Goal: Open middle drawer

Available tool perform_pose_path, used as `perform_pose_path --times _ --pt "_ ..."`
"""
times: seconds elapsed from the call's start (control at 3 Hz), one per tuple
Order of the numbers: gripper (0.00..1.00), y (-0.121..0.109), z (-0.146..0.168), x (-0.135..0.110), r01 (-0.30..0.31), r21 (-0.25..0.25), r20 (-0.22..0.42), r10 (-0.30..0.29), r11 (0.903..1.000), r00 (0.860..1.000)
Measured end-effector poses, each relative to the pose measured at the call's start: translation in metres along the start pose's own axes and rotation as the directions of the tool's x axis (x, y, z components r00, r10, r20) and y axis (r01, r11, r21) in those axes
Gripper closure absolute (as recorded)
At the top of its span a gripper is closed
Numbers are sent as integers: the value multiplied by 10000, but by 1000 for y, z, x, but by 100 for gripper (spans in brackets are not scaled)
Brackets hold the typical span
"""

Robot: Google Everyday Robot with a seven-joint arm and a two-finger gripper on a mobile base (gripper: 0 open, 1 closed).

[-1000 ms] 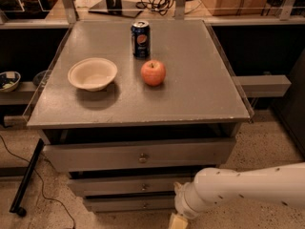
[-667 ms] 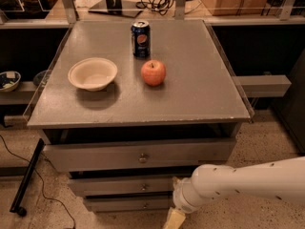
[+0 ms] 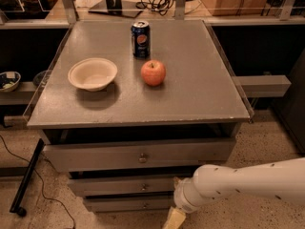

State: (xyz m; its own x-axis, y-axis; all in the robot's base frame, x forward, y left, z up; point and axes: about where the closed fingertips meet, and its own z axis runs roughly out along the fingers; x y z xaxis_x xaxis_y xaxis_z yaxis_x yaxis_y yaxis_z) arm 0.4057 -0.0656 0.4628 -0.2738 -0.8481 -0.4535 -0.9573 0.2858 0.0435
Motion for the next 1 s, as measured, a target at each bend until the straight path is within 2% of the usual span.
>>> perform_pose_path --times 0.67,1.0 --pt "0 -43 7 -22 63 536 100 -69 9985 9999" --pt "0 -43 7 -22 59 536 91 -64 9985 9999"
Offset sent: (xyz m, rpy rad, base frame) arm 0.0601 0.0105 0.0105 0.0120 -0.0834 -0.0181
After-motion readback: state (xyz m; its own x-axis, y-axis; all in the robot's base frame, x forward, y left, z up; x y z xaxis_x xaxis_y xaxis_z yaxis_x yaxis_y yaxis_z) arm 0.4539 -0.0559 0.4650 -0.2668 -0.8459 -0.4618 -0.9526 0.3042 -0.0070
